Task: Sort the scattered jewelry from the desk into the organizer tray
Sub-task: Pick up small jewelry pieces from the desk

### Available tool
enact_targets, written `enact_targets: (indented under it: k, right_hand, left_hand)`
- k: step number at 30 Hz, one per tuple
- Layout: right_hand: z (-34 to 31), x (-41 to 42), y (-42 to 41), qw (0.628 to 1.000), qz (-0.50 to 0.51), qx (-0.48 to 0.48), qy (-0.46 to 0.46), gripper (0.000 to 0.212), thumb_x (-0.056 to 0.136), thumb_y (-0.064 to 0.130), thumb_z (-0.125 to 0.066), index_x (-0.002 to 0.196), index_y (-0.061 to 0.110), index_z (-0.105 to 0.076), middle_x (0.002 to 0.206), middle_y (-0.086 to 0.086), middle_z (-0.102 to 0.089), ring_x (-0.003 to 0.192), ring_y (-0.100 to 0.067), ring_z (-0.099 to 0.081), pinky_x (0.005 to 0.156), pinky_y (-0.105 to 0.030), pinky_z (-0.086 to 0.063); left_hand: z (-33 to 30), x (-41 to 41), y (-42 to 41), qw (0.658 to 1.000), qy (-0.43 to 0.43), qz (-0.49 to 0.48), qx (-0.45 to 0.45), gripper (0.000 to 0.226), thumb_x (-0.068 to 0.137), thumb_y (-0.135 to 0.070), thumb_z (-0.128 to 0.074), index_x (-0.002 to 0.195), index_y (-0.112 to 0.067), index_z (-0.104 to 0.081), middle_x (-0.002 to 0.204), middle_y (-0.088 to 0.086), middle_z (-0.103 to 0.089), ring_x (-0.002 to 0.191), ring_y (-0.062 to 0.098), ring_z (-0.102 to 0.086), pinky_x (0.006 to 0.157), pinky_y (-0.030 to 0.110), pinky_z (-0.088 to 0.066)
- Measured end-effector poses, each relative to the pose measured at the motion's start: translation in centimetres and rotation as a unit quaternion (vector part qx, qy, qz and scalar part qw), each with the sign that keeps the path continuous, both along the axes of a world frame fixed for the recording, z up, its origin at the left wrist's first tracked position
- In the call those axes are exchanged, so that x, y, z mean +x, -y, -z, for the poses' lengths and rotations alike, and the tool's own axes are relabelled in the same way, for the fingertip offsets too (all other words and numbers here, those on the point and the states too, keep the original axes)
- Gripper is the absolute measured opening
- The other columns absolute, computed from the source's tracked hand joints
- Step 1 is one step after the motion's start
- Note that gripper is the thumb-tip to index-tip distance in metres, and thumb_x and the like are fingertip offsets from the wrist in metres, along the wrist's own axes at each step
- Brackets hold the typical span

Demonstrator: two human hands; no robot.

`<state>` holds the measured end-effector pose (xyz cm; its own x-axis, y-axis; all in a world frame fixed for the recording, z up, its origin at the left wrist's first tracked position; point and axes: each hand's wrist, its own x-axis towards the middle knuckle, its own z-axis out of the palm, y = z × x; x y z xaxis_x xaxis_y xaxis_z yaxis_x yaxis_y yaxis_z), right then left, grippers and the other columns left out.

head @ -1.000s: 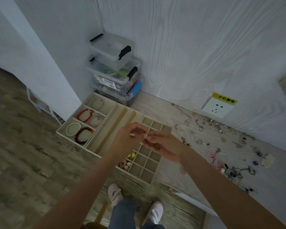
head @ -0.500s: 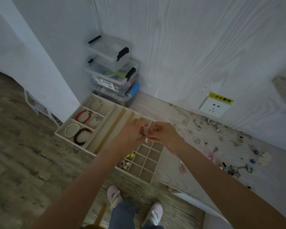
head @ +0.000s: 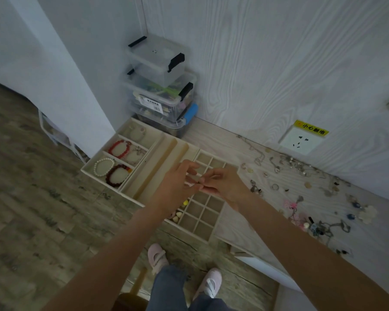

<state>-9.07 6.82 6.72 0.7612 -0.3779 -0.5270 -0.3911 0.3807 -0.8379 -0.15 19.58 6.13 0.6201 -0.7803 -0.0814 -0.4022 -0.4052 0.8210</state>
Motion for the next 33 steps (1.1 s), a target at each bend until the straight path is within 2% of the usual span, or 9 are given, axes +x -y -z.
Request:
enact_targets:
  k: [3, 6, 10, 13, 17, 20, 23, 27, 33]
  right_hand:
    - [0.4, -0.5, -0.1, 0.999, 0.007, 0.034, 0.005, 0.004, 0.084, -0.006, -0.062, 0.082, -0.002, -0.063, 0.08, -0.02, -0.069, 0.071, -0.021, -0.071, 0.075, -0.026, -0.059]
    - [0.7, -1.1, -0.4, 0.998, 0.006, 0.055, 0.001, 0.005, 0.085, -0.005, -0.061, 0.083, -0.001, -0.063, 0.081, -0.018, -0.071, 0.075, -0.023, -0.072, 0.076, -0.027, -0.059]
    - [1.4, -1.5, -0.6, 0.999, -0.03, 0.02, 0.006, 0.011, 0.085, -0.003, -0.062, 0.079, 0.003, -0.069, 0.081, -0.02, -0.071, 0.076, -0.025, -0.07, 0.08, -0.03, -0.058]
    - [2.2, -1.9, -0.9, 0.999, -0.035, -0.003, -0.01, 0.008, 0.082, -0.006, -0.064, 0.081, 0.0, -0.069, 0.088, -0.029, -0.067, 0.081, -0.03, -0.069, 0.08, -0.029, -0.058]
    - [3.2, -2.3, -1.5, 0.998, -0.05, -0.004, -0.025, 0.012, 0.079, -0.013, -0.063, 0.09, -0.007, -0.067, 0.082, -0.017, -0.067, 0.067, -0.017, -0.07, 0.067, -0.02, -0.057]
    - [3.5, -2.6, -2.3, 0.991, -0.101, -0.073, -0.056, 0.012, 0.08, -0.01, -0.065, 0.092, -0.008, -0.067, 0.062, -0.007, -0.066, 0.053, -0.01, -0.064, 0.057, -0.016, -0.055]
    - [3.9, -2.9, -3.0, 0.969, -0.166, -0.171, -0.072, 0.003, 0.08, -0.001, -0.069, 0.083, -0.003, -0.069, 0.044, 0.009, -0.06, 0.04, 0.002, -0.056, 0.046, -0.009, -0.043]
    - [4.9, -3.0, -4.0, 0.912, -0.246, -0.322, -0.065, 0.009, 0.077, 0.015, -0.073, 0.077, 0.007, -0.072, 0.06, 0.009, -0.058, 0.052, 0.004, -0.053, 0.056, -0.009, -0.039]
    - [5.8, -3.2, -5.2, 0.848, -0.282, -0.431, -0.122, 0.016, 0.08, 0.028, -0.071, 0.085, 0.014, -0.074, 0.083, -0.001, -0.067, 0.075, -0.014, -0.059, 0.072, -0.032, -0.048]
  left_hand:
    - [0.3, 0.0, -0.6, 0.998, -0.047, -0.001, 0.034, 0.039, 0.087, -0.016, -0.066, 0.122, -0.012, -0.051, 0.109, -0.004, -0.057, 0.092, 0.008, -0.062, 0.07, 0.009, -0.047]
    - [0.9, -0.1, -1.2, 0.993, -0.12, -0.005, 0.012, 0.026, 0.085, -0.012, -0.067, 0.11, -0.011, -0.058, 0.094, 0.005, -0.066, 0.083, 0.009, -0.064, 0.066, 0.008, -0.048]
    - [1.8, -0.1, -2.1, 0.996, -0.087, -0.004, 0.01, 0.008, 0.087, -0.018, -0.066, 0.094, -0.015, -0.064, 0.086, -0.002, -0.068, 0.076, 0.004, -0.065, 0.065, 0.008, -0.047]
    - [2.6, -0.4, -2.3, 0.997, -0.078, 0.001, 0.024, 0.009, 0.084, -0.014, -0.069, 0.091, -0.008, -0.068, 0.082, -0.002, -0.068, 0.077, 0.009, -0.065, 0.072, 0.02, -0.052]
    - [3.3, -0.9, -2.9, 0.997, -0.063, 0.002, 0.05, 0.006, 0.083, -0.011, -0.07, 0.086, -0.015, -0.066, 0.074, -0.013, -0.062, 0.069, 0.0, -0.059, 0.06, 0.006, -0.043]
    - [3.9, -0.9, -3.7, 0.995, -0.044, 0.032, 0.083, 0.007, 0.083, -0.012, -0.069, 0.088, -0.016, -0.066, 0.076, -0.012, -0.061, 0.073, 0.005, -0.06, 0.065, 0.012, -0.046]
    - [4.1, -1.0, -4.4, 0.99, -0.006, 0.063, 0.122, 0.009, 0.082, -0.017, -0.071, 0.088, -0.012, -0.067, 0.071, -0.015, -0.057, 0.067, -0.004, -0.055, 0.062, 0.009, -0.042]
    - [4.0, -1.2, -5.0, 0.981, 0.052, 0.083, 0.165, 0.01, 0.081, -0.023, -0.072, 0.089, -0.017, -0.069, 0.076, -0.012, -0.056, 0.07, 0.004, -0.055, 0.065, 0.019, -0.046]
    - [4.3, -2.1, -5.1, 0.967, 0.128, 0.111, 0.191, 0.013, 0.084, -0.026, -0.068, 0.093, -0.017, -0.071, 0.093, -0.006, -0.041, 0.092, 0.014, -0.048, 0.072, 0.024, -0.039]
